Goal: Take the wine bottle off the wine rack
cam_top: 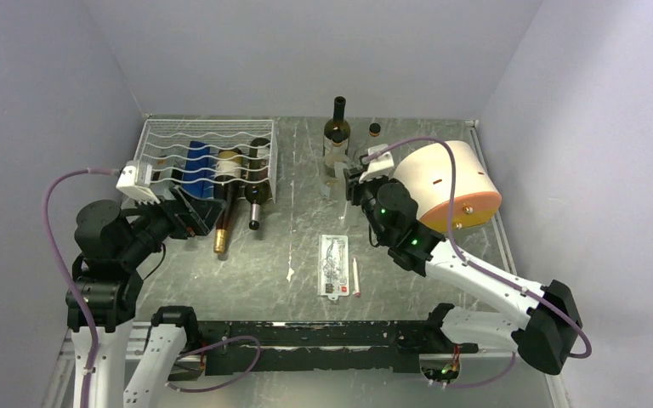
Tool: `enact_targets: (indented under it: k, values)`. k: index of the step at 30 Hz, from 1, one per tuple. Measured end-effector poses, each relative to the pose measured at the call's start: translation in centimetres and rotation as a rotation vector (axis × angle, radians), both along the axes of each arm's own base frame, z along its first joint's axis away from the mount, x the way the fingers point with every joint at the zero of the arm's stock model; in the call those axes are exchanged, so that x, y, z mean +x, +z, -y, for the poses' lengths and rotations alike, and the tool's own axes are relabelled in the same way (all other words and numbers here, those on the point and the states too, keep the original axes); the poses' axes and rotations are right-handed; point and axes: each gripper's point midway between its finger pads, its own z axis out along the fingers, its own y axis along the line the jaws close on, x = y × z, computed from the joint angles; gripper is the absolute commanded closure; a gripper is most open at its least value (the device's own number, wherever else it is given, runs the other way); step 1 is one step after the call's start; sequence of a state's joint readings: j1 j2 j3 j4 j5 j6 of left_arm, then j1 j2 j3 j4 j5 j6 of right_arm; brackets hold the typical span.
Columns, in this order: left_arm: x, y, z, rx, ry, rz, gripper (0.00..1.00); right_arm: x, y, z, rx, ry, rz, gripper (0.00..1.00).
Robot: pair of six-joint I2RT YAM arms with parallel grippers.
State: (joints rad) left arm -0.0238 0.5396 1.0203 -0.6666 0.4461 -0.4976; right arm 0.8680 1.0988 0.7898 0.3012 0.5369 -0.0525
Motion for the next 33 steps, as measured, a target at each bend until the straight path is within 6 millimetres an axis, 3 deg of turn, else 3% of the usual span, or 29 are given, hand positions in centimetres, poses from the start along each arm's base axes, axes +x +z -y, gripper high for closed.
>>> enact_targets:
  k: [4, 10, 18, 33]
  values:
    - [0.3, -1.5, -0.6, 0.046, 0.023, -0.020, 0.01, 1.5, -0.6, 2.2, 0.020, -0.066, -0.017, 1.00]
    - [0.0, -1.8, -1.6, 0.113, 0.060, 0.026, 0.01, 4.5, -2.0, 4.6, 0.021, -0.156, -0.035, 1.00]
    - [-0.1, -3.5, -2.7, 0.169, 0.106, 0.033, 0.01, 6.9, -4.6, 4.5, -0.018, -0.180, -0.053, 1.00]
    - [1.0, -5.7, -2.7, 0.164, 0.106, -0.008, 0.02, 9.9, -6.1, 5.5, -0.010, -0.231, -0.023, 1.00]
